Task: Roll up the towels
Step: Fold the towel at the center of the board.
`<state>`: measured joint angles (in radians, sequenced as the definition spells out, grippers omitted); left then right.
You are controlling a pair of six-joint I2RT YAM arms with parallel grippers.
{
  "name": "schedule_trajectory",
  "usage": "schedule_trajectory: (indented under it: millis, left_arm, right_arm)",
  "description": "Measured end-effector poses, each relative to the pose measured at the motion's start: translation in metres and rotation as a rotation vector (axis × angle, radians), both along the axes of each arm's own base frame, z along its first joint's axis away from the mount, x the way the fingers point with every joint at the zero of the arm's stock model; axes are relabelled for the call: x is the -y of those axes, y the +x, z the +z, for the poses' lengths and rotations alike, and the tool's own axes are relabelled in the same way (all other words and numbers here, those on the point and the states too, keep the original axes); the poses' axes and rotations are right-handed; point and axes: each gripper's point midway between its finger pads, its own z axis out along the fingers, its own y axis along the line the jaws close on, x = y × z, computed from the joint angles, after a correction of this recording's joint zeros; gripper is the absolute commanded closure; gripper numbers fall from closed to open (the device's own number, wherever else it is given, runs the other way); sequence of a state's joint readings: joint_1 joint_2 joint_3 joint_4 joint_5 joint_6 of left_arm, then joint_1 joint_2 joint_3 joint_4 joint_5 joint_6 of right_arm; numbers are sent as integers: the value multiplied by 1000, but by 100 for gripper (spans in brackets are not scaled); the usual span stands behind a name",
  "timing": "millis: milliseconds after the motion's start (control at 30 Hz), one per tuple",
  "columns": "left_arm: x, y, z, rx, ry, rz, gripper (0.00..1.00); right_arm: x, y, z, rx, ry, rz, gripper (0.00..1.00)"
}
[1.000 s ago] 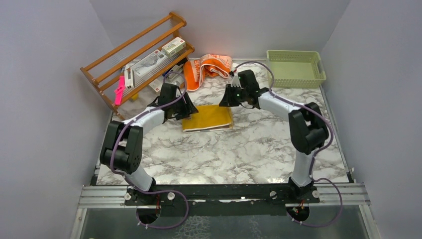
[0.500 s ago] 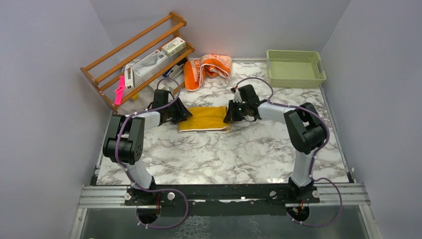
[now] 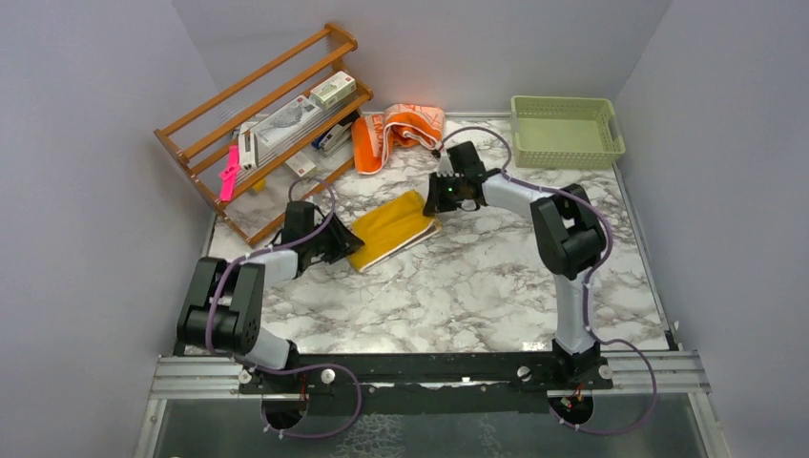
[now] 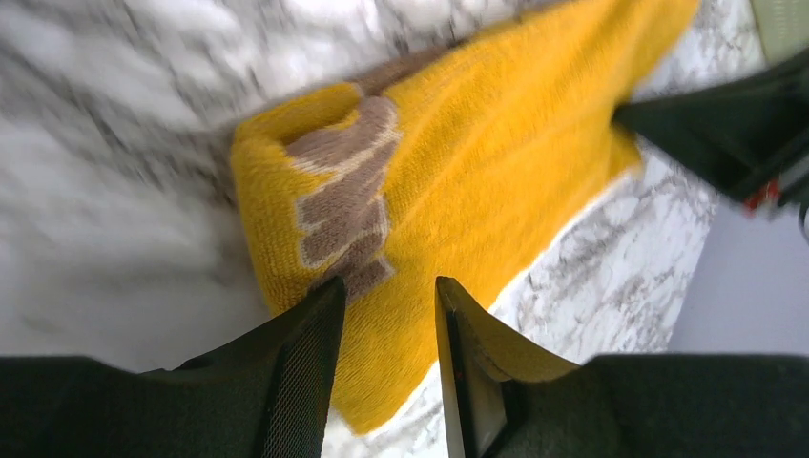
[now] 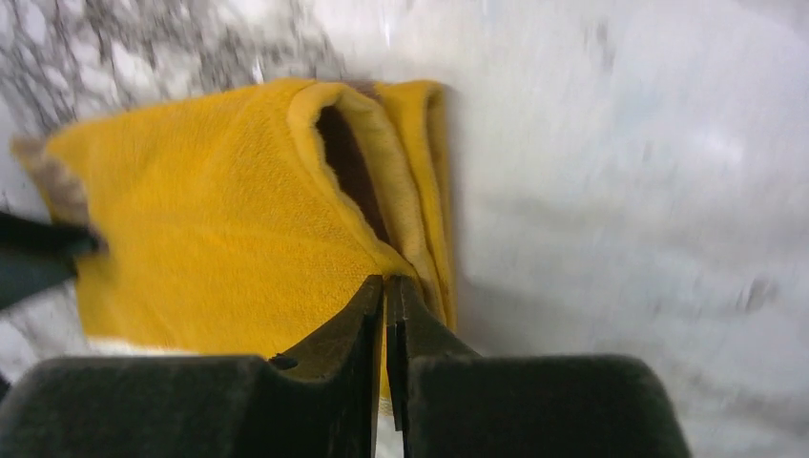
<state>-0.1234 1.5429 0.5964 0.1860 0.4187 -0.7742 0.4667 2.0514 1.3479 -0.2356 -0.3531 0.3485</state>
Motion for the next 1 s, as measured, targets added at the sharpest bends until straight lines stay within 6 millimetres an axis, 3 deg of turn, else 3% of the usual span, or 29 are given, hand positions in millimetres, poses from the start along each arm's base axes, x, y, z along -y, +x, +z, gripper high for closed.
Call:
schedule_trajectory:
  millis: [133,267,400,533,633,733,767,833,900,1000]
  left_arm:
    - [29,-45,2,-13,-47,-16,52]
    - [67,-92,2,-38,-69,-53,51]
    - [90,-116,12,-27,-103,-58,47]
    - [84,-104,45,75,-129,19,45]
    - [78,-86,80,172,-98,48,66]
    - [74,-62,116,273,-66,47,100]
    - [71,-54,121,290,-56,45,100]
    - [61,-36,119,294,-29,57,100]
    - [51,-22,103,256,-8,57,100]
    - [43,-12,70,174,16,35,100]
  right_arm:
    - [-16,46,4,50,-28,64,84]
    - [-33,93,10,122,-42,139,70]
    - [-42,105,21,142,-22,210,56]
    - [-42,103,40,164,-4,243,52]
    - [-38,86,58,163,18,252,53]
    - [-39,73,90,192,75,255,68]
    - [-44,71,106,215,109,254,76]
    - [-51,73,127,252,157,257,96]
    - [-62,76,143,279,200,264,99]
    - [-80,79,147,273,239,279,99]
